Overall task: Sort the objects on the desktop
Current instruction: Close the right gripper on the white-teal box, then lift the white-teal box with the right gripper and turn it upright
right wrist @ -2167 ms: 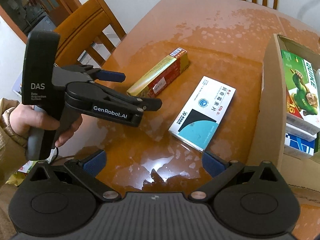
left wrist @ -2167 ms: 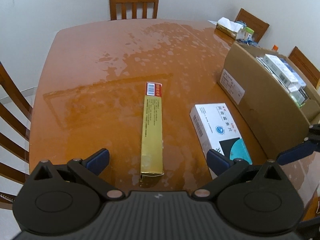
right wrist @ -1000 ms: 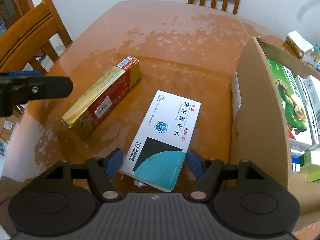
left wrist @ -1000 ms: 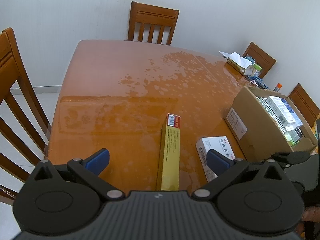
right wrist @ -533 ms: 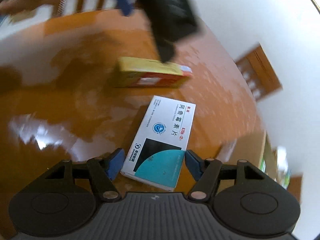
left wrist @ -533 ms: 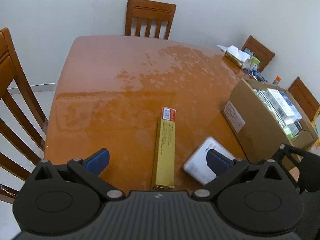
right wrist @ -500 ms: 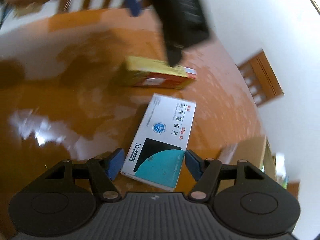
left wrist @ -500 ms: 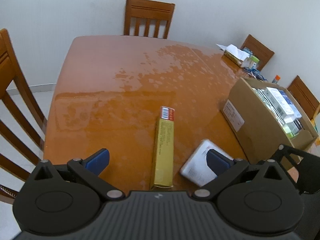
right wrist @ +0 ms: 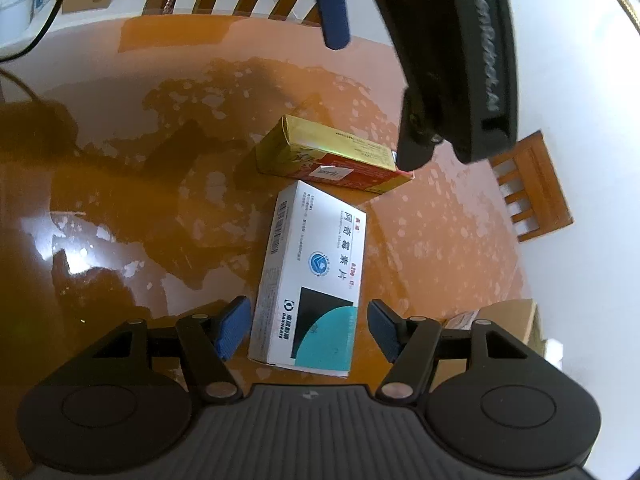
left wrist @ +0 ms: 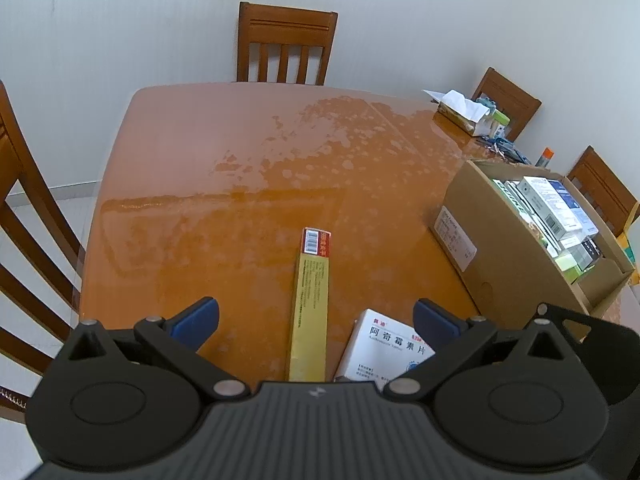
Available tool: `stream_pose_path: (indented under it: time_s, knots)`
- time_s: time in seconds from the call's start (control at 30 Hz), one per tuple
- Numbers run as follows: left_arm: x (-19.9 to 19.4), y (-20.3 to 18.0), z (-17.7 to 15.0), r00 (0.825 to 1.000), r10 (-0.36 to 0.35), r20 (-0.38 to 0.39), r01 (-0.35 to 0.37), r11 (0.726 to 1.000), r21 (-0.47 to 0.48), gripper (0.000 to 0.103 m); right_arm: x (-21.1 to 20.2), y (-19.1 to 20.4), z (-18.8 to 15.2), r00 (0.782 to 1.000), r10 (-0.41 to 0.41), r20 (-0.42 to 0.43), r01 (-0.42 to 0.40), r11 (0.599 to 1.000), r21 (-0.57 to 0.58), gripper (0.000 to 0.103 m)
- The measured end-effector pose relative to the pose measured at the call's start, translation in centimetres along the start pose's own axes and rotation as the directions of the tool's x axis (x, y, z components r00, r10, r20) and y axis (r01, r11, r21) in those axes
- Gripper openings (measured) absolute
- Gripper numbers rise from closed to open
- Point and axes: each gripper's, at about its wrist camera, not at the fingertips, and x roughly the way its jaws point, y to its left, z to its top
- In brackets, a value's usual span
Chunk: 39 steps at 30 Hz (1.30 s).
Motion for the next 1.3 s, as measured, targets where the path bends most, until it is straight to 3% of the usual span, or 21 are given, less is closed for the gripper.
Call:
stream_pose_path:
  time_s: [0.3, 0.5, 1.03, 1.2, 1.3]
  knots:
    - [0.3, 0.7, -0.5, 0.999, 0.021, -0.024, -0.022, 1.0, -0.022, 0.103, 0.4, -1.2, -1.0, 0.999, 0.027, -0.022, -0.024, 0.988, 0.151, 0.071]
    - [0.4, 0.6, -0.5, 0.999, 0.022, -0.028, -0.023, 1.0, -0.018, 0.103, 0.5, -1.6, -1.2, 0.999, 0.028, -0.017, -0.025, 0.984, 0.175, 0.079]
    - [0.4, 0.5, -0.5, 0.999, 0.026, -0.025, -0.027, 0.999, -0.023, 0.103, 1.0, -1.9, -0.9, 0.996, 0.086, -0.004, -0.082, 0.969, 0.233, 0.086]
    - [0.3, 0.5, -0.4, 0.999, 0.029, -0.02, -0.03, 0.999, -0.028, 0.103, 1.0, -2.9, -1.2, 0.984, 0.176, 0.014, -0.171, 0.934, 0.315, 0.089]
    - [0.2, 0.7, -0.5, 0.999, 0.034, -0.018, -0.035, 0.999, -0.034, 0.103, 1.3, -4.2, -1.6, 0.963, 0.266, 0.043, -0.259, 0.868, 0.424, 0.089]
